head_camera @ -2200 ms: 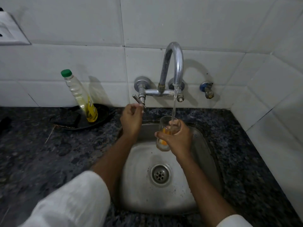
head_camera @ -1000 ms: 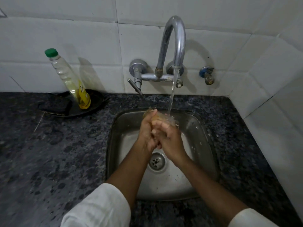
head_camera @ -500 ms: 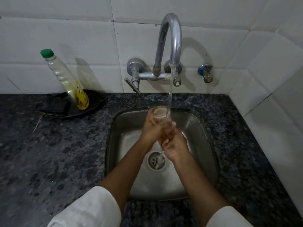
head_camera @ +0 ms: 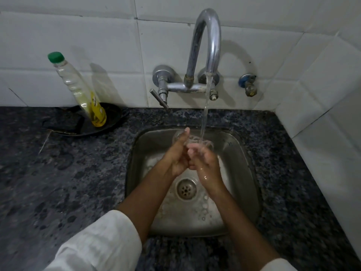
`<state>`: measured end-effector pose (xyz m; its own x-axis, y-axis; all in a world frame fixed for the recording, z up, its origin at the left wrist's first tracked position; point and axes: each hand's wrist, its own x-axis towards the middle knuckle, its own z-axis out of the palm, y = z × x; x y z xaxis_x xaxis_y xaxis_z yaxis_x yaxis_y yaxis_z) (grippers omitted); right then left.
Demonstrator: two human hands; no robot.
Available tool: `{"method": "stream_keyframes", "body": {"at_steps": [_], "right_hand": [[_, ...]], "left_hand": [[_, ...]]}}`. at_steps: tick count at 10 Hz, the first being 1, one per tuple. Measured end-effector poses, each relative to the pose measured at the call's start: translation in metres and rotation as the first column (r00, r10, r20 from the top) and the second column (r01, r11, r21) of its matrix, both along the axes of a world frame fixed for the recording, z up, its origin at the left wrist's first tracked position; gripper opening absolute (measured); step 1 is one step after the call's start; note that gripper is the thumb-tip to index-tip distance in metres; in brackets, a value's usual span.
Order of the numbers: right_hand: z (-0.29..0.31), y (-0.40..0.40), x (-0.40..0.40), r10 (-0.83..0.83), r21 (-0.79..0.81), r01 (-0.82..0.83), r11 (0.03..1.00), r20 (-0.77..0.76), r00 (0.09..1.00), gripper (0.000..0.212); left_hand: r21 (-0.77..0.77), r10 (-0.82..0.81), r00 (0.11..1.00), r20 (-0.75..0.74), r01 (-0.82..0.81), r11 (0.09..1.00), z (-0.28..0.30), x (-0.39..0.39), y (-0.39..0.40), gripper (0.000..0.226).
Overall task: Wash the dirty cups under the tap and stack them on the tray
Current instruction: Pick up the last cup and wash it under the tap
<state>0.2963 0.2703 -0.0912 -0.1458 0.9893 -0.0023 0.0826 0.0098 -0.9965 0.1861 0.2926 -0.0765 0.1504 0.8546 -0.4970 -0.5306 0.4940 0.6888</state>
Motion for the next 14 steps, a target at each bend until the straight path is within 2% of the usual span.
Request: {"method": "stream_keyframes", "body": {"at_steps": [1, 2, 3, 4, 5, 6, 7, 8, 9, 10, 11, 12, 13, 14], "right_hand": [[-0.01, 0.008, 0.002, -0.044, 0.312, -0.149, 0.938, 0.535, 0.844, 0.028], [0.001, 0.009, -0.004, -0.166, -0.007, 0.169, 0.986, 0.139, 0.976, 0.019], [0.015, 0.003, -0.009, -0.112, -0.295, 0.069, 0.953, -0.133, 0.985, 0.018], [0.004, 0.001, 0.011, 0.159, 0.126, -0.258, 0.958, 0.516, 0.841, 0.021], [-0.001, 0.003, 0.026, 0.065, 0.193, -0.53, 0.826, 0.901, 0.428, 0.021], [0.014, 0.001, -0.004, -0.001, -0.032, 0.007, 0.999, 0.181, 0.984, 0.015], [0.017, -0.004, -0.008, 0.12, 0.048, -0.13, 0.99, 0.184, 0.976, 0.018], [0.008, 0.006, 0.021, 0.083, 0.136, -0.627, 0.767, 0.948, 0.307, 0.026], [0.016, 0.006, 0.002, 0.086, 0.163, -0.185, 0.969, 0.479, 0.874, 0.018], [0.022, -0.004, -0.009, 0.046, -0.036, -0.047, 0.998, -0.043, 0.998, 0.017], [0.009, 0.001, 0.018, 0.109, 0.194, -0.609, 0.769, 0.899, 0.424, 0.027], [0.007, 0.003, 0.019, 0.089, 0.182, -0.58, 0.794, 0.909, 0.408, 0.029], [0.013, -0.008, -0.002, -0.05, -0.003, 0.051, 0.999, 0.139, 0.989, 0.027], [0.016, -0.01, -0.012, -0.515, -0.638, 0.151, 0.755, -0.433, 0.74, 0.02]], "left_hand": [[0.001, 0.01, 0.98, 0.197, -0.01, 1.0, -0.011, 0.004, -0.002, 0.051], [0.067, 0.106, 0.978, 0.179, -0.12, 0.99, -0.024, 0.01, -0.01, 0.033], [0.053, 0.148, 0.971, 0.19, -0.16, 0.986, -0.028, 0.007, -0.01, 0.033], [-0.035, 0.076, 0.995, 0.067, -0.074, 0.997, -0.026, 0.002, 0.001, 0.034], [-0.131, -0.013, 1.0, 0.017, 0.015, 0.991, -0.026, -0.001, 0.004, 0.048], [-0.005, 0.141, 0.98, 0.141, -0.141, 0.99, -0.023, 0.008, -0.012, 0.054], [-0.023, 0.197, 0.961, 0.195, -0.196, 0.98, -0.022, 0.009, -0.011, 0.05], [-0.161, 0.105, 0.986, 0.132, -0.083, 0.983, -0.014, 0.001, -0.003, 0.05], [-0.068, 0.138, 0.965, 0.222, -0.126, 0.99, -0.023, 0.006, -0.009, 0.043], [-0.009, 0.184, 0.936, 0.299, -0.19, 0.982, -0.018, 0.007, -0.009, 0.036], [-0.136, 0.146, 0.979, 0.143, -0.126, 0.983, -0.019, 0.005, 0.001, 0.045], [-0.189, 0.117, 0.98, 0.16, -0.086, 0.978, -0.02, 0.009, -0.005, 0.048], [-0.096, 0.142, 0.95, 0.278, -0.12, 0.988, -0.013, 0.01, -0.011, 0.034], [0.101, 0.237, 0.96, 0.151, -0.253, 0.962, -0.013, 0.013, -0.012, 0.017]]}}
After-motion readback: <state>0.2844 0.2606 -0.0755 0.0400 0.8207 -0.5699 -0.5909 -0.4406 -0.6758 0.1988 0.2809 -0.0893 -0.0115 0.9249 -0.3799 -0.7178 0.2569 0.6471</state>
